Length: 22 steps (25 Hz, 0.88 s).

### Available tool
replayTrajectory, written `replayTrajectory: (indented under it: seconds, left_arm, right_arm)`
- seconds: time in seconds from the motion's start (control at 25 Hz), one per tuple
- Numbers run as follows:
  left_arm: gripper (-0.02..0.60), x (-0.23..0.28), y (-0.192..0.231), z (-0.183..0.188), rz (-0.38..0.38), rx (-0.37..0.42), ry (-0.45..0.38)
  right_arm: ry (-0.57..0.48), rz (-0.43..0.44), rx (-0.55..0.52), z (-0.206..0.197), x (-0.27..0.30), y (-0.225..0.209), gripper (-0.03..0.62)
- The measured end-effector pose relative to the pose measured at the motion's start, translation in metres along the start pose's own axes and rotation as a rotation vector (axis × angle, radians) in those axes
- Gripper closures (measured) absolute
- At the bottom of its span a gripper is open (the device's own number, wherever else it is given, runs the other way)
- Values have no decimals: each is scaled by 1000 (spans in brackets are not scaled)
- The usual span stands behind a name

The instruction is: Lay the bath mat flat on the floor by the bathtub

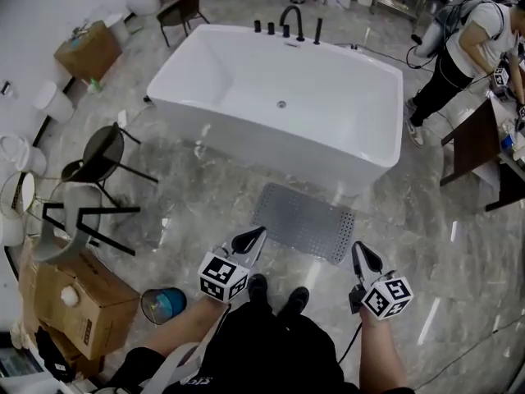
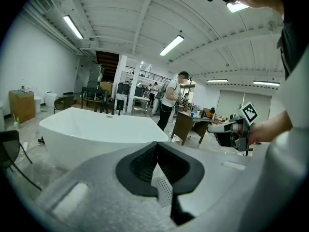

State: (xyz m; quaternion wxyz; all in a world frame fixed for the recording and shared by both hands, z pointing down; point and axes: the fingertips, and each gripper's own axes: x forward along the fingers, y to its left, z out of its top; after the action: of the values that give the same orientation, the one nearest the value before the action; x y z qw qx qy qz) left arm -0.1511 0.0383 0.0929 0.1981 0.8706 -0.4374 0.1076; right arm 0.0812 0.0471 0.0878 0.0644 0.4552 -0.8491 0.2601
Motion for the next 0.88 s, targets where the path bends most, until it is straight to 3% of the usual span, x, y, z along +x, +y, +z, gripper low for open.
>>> replayTrajectory:
  seconds: [0.2,0.4,0.52,0.88]
  left_arm:
    - [575,-26,-34,37,-36,37,-38]
    - [575,-51,-42,82,-38,64,-121]
    - [575,-67,-48,97,-34,115,-139]
    - [575,-96,-66,129,-12,133,-199]
  right_arm:
    - [-55,34,-27,33,-18,43,594]
    - [-198,19,-79,83,-33,75,594]
    - [-244,30,-95,100,-47,95,594]
    - [-304,80,-141,127,-73,135,594]
